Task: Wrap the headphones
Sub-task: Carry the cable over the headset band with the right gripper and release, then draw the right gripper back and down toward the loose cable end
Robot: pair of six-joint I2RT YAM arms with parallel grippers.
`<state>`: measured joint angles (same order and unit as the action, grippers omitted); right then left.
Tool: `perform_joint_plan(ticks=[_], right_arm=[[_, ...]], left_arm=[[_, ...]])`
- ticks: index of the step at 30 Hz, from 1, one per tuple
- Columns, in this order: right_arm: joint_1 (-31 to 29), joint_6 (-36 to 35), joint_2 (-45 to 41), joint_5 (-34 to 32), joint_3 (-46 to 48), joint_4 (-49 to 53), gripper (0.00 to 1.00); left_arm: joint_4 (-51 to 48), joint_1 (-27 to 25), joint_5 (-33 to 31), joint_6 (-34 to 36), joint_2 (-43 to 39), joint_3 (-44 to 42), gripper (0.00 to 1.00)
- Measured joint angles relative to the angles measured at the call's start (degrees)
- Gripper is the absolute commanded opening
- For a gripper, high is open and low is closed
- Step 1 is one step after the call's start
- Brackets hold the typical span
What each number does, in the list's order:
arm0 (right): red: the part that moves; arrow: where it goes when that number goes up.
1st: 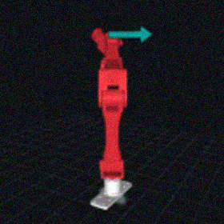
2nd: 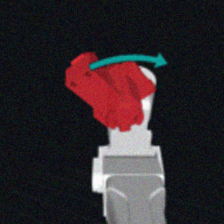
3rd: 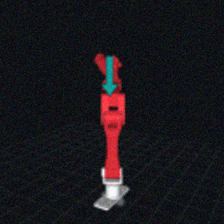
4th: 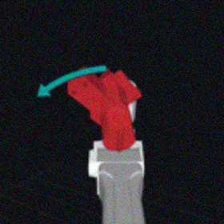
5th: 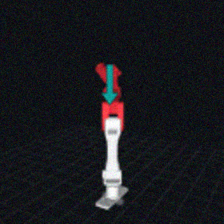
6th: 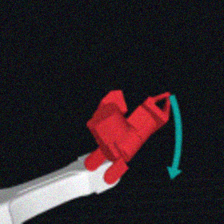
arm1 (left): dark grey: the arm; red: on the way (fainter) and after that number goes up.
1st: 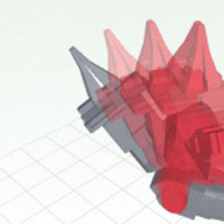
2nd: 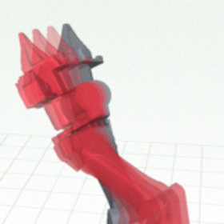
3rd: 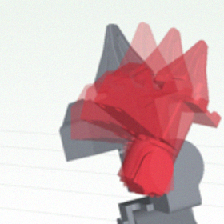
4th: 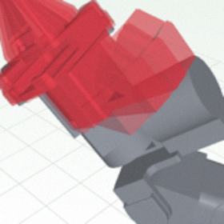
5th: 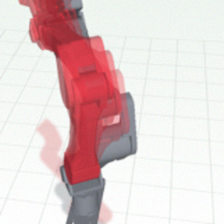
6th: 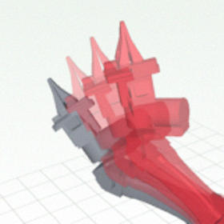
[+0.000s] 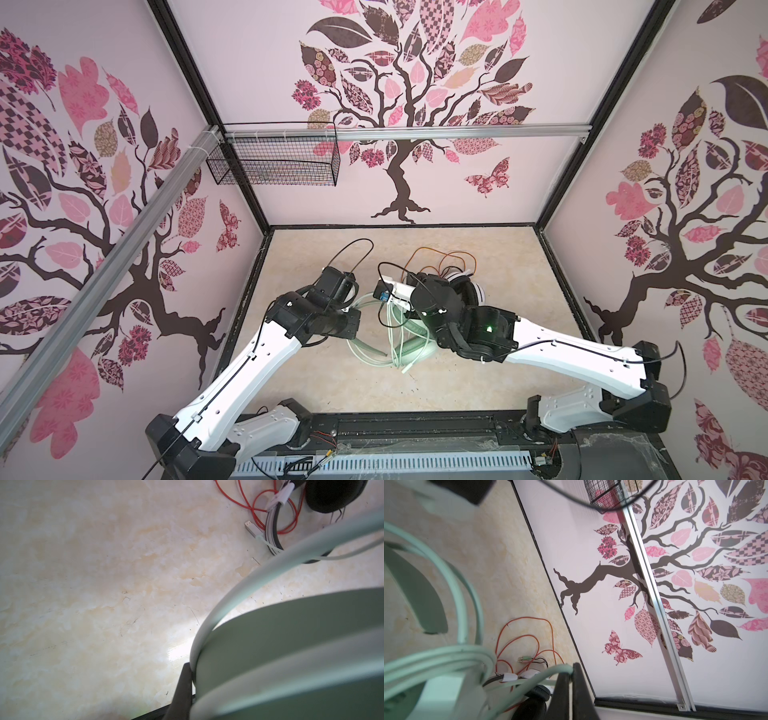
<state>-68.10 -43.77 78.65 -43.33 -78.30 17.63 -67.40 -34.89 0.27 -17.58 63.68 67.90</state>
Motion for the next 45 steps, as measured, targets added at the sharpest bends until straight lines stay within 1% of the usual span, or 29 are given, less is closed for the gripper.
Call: perform_joint_plan(ticks=[4,8,9,10,11,13,16,17,18,19,20,23,28,30,34,37,40,45], right_arm=[[2.0,1.0,-0.6,9.9,-0.6,0.0,0.0],[6.0,3.4,-0.6,19.2,-1.4,1.5,0.0],[6.6,4.2,-0.6,20.7,-1.4,1.6,0.02],[7.5,5.3,-0.6,22.3,-1.4,1.8,0.17],[8.6,7.1,-0.6,23.9,-1.4,2.2,0.27],[11.5,10.4,-0.5,26.3,-1.4,2.4,0.41],[18.4,17.2,-0.5,31.3,-1.4,3.5,0.56],[20.7,19.7,-0.5,33.2,-1.4,4.0,0.64],[22.9,22.8,-0.7,35.7,-1.1,4.4,0.78],[24.5,24.3,-1.0,37.4,-0.5,4.4,0.83],[26.2,26.3,-1.6,39.6,0.9,4.3,0.85],[29.4,33.5,-5.6,46.1,8.1,4.0,0.95],[32.3,42.7,-15.0,56.1,21.0,5.1,0.95],[33.5,45.5,-18.0,60.2,23.6,5.7,0.95],[34.4,49.7,-22.0,66.3,27.7,4.7,0.96],[34.4,52.4,-23.9,70.2,31.0,2.7,0.95],[34.4,54.5,-24.0,73.5,33.4,0.1,0.93],[34.4,57.4,-24.3,77.9,35.3,-3.9,0.91]], left_arm=[[-0.1,-1.5,1.5,0.2,-0.2,-0.2,0.0],[-0.3,-1.5,1.9,0.1,-1.5,-0.2,0.0],[-0.3,-1.5,2.0,0.1,-1.8,-0.2,0.0],[-0.5,-1.5,2.0,0.1,-2.1,-0.2,0.0],[-0.5,-1.5,2.0,0.0,-2.4,-0.2,0.0],[-0.5,-1.5,2.2,-0.1,-2.7,-0.2,0.0],[-1.3,-1.7,2.2,-0.6,-3.1,-0.2,0.0],[-1.3,-1.7,2.2,-1.0,-3.1,-0.2,0.0],[-1.3,-1.7,2.0,-1.5,-3.1,-0.2,0.0],[-1.4,-1.7,1.9,-1.9,-3.1,-0.2,0.0],[-1.5,-1.7,1.9,-2.2,-3.1,-0.2,0.0],[-2.3,-1.7,1.7,-2.8,-3.1,0.1,0.0],[-3.4,-0.2,2.7,-3.5,-2.9,1.5,0.0],[-3.3,1.7,5.3,-3.6,-2.9,1.9,0.0],[-2.9,5.1,10.2,-3.8,-2.7,2.4,0.0],[-2.9,6.2,13.2,-4.7,-2.1,4.3,0.0],[-3.4,6.6,14.3,-6.1,-1.3,8.6,0.0],[-6.6,8.8,10.7,-7.7,1.0,20.7,0.0]])
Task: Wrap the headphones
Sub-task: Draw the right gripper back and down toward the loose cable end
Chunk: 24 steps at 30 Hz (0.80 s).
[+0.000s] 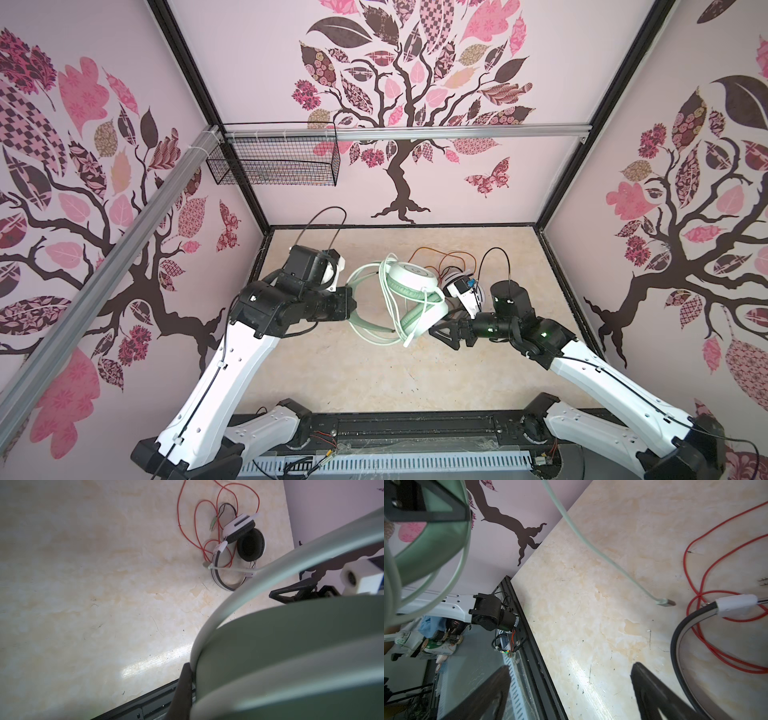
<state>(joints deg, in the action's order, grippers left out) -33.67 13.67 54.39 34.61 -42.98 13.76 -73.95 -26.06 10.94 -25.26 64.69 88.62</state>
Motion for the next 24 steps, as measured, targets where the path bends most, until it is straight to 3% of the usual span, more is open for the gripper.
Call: perform_joint_plan(ticks=[4,6,9,11,16,19,24], right_arm=[[0.0,1.5,-1.8,3.4,1.5,-3.5,0.85],[0.0,2.7,-4.2,5.9,3.3,-6.5,0.77],[0.0,6.7,-9.9,8.6,8.2,-14.8,0.52],[-0.5,9.2,-14.3,8.8,11.5,-19.9,0.42],[-7.2,6.7,-18.6,3.4,11.3,-22.8,0.41],[-11.8,3.9,-16.3,0.2,8.3,-22.5,0.42],[-14.0,1.5,-9.8,-3.4,3.0,-22.2,0.42]], left_arm=[[-0.8,2.7,-1.7,-1.0,1.5,6.0,0.0],[-1.4,2.9,-2.8,-1.8,2.4,7.4,0.0],[-2.7,2.9,-4.2,-2.9,3.9,7.7,0.0],[-3.8,2.9,-5.5,-3.8,5.1,7.7,0.0],[-6.0,2.9,-9.4,-6.8,7.0,7.7,0.0],[-7.2,2.9,-10.9,-8.0,7.6,7.7,0.0],[-8.7,2.9,-12.6,-9.6,8.6,7.7,0.0]])
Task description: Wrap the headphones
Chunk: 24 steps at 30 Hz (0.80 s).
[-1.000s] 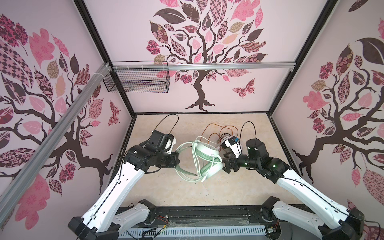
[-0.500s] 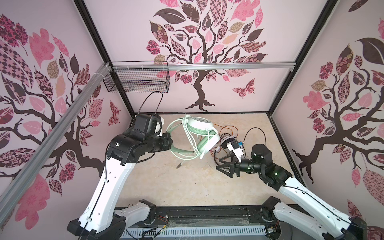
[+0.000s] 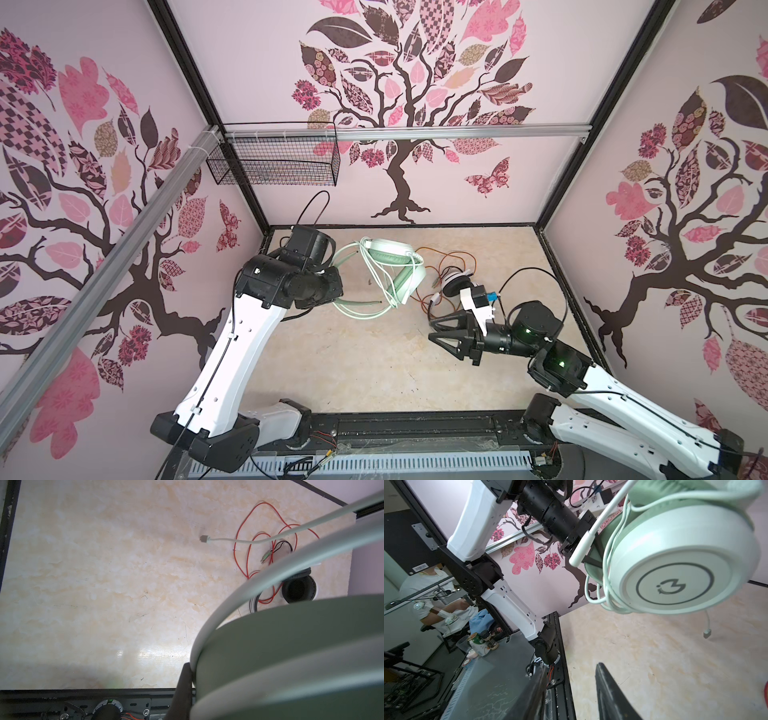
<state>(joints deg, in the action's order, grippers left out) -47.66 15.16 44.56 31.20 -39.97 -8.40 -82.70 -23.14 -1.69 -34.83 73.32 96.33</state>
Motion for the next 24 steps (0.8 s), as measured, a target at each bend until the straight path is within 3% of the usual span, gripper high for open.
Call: perform_joint_plan(ticks=[4,6,8,14,19,24], right_arm=[[-1.7,-2.8,4.5,-4.5,-3.0,2.0,0.47],[-1.9,-4.2,5.0,-7.0,-1.4,0.5,0.64],[-1.2,-4.8,6.4,-8.3,1.1,-1.5,0.69],[3.7,-4.5,23.5,-8.2,4.1,-9.6,0.73],[5.2,-5.3,39.5,-6.2,-1.1,-13.3,0.78],[9.5,1.2,43.7,-1.4,-2.0,-23.7,0.73]], left_arm=[[-1.4,0.0,-0.5,-1.0,1.7,1.2,0.0],[-2.3,0.0,-0.7,-1.2,3.2,3.6,0.0],[-2.6,0.0,-0.7,-1.3,4.1,5.9,0.0],[-2.7,0.0,0.3,-1.2,5.0,12.1,0.0],[-2.8,0.0,1.8,-0.7,5.1,12.4,0.0],[-2.7,0.0,1.7,0.4,4.6,12.2,0.0]])
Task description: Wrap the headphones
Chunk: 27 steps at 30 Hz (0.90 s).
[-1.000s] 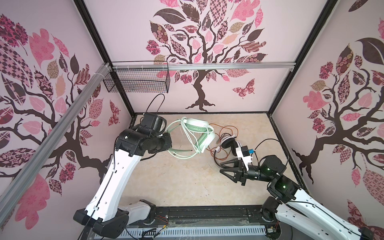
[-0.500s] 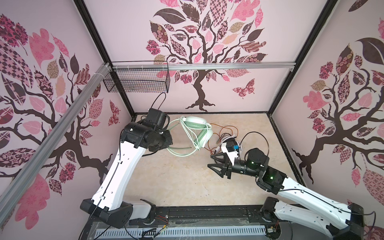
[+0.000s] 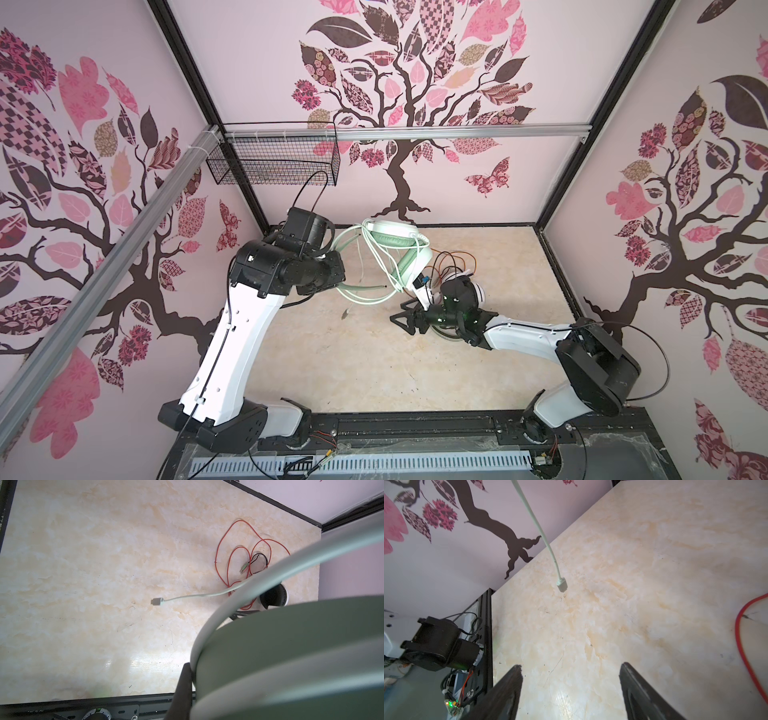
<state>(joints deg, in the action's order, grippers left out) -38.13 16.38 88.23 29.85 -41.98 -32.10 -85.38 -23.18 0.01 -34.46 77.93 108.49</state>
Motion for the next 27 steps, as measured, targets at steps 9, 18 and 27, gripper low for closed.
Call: perform_joint_plan(ticks=[9,18,27], right_arm=[[7.8,-0.9,-21.5,-10.9,-7.0,19.2,0.68],[-9.9,-13.3,-19.6,-17.0,-44.2,52.9,0.59],[-13.7,-17.0,-10.4,-20.9,-50.2,72.2,0.47]], left_arm=[[1.3,-3.3,-7.6,2.3,-4.6,-12.5,0.0],[2.8,-9.2,-12.4,5.8,-4.4,-21.3,0.0],[5.3,-9.4,-12.0,10.1,-8.1,-24.0,0.0]])
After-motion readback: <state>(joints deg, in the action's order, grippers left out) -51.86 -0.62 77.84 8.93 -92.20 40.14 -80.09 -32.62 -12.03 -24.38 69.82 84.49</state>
